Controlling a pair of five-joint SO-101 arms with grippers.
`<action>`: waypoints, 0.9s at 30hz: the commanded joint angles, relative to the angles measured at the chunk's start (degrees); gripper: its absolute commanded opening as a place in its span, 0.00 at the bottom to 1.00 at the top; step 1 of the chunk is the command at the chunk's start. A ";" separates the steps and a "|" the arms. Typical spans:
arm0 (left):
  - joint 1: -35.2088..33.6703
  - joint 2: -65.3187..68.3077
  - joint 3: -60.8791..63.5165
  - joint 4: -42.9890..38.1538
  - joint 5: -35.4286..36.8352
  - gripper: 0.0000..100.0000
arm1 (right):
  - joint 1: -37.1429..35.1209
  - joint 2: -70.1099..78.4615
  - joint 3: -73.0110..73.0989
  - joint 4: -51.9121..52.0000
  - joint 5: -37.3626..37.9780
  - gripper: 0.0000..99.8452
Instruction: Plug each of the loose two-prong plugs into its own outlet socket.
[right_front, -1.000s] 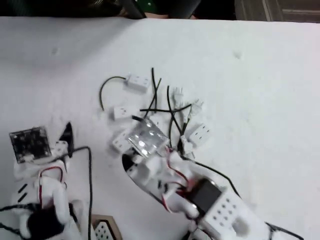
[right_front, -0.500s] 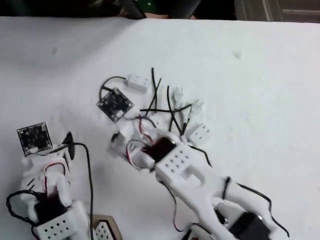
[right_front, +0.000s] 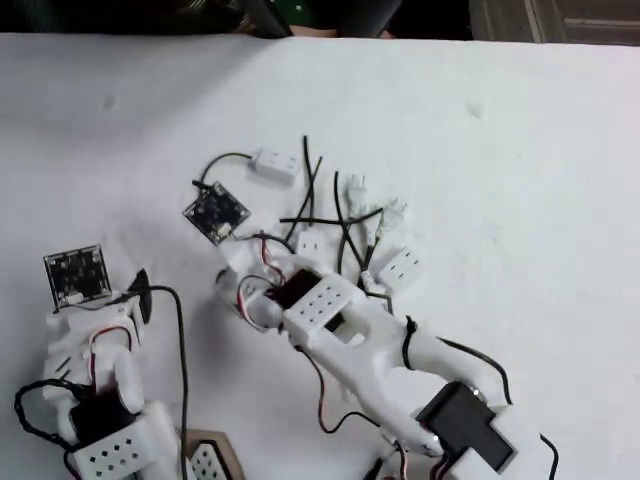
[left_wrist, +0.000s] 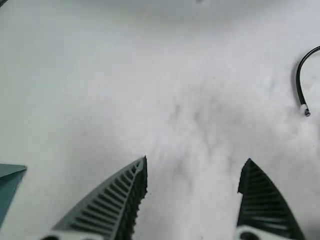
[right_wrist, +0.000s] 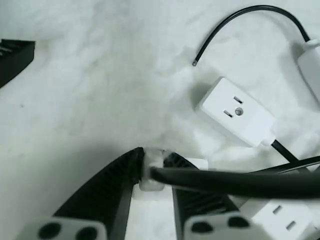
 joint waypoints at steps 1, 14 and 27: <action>-0.31 -0.57 -0.44 -1.05 -0.26 0.29 | 0.66 -0.31 -2.64 -0.31 0.26 0.02; -0.31 -0.57 -0.44 -1.05 -0.26 0.29 | -0.84 -0.66 -2.73 4.09 0.00 0.02; -0.31 -0.57 -0.44 -1.05 -0.26 0.29 | -1.63 0.04 -0.97 3.82 0.00 0.02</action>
